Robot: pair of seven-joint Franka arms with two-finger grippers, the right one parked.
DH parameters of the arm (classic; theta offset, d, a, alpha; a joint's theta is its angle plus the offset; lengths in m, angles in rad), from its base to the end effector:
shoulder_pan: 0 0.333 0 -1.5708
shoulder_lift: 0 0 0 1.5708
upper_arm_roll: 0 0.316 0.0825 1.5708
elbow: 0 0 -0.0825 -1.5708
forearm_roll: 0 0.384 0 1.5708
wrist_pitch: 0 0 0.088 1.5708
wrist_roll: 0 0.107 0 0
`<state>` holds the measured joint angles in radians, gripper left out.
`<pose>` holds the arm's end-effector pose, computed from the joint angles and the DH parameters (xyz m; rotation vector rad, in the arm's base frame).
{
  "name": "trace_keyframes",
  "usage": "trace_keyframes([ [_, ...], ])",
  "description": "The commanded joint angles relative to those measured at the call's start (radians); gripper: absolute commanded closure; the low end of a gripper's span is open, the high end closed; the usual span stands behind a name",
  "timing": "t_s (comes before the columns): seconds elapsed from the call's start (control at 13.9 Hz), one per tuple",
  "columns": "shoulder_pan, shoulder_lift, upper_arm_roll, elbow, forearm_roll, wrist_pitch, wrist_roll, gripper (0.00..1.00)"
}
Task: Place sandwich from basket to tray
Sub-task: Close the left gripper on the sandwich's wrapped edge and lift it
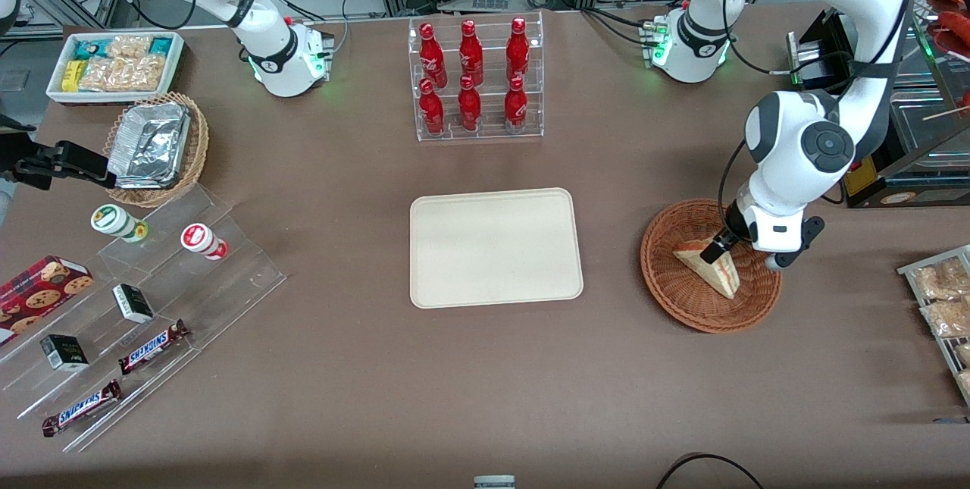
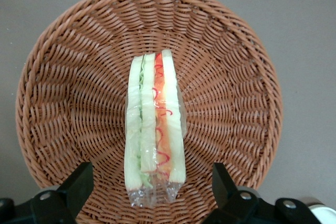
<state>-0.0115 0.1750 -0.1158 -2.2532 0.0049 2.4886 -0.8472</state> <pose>0.5399 -0.0690 0.2926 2.8992 1.0888 0.0720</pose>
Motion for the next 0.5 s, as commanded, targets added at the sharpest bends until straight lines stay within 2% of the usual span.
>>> trace_keyframes([
  [0.0, 0.005, 0.017, -0.007, -0.015, -0.008, 0.045, -0.016, 0.0],
  [0.43, 0.013, 0.058, -0.007, -0.04, -0.008, 0.119, -0.016, 0.0],
])
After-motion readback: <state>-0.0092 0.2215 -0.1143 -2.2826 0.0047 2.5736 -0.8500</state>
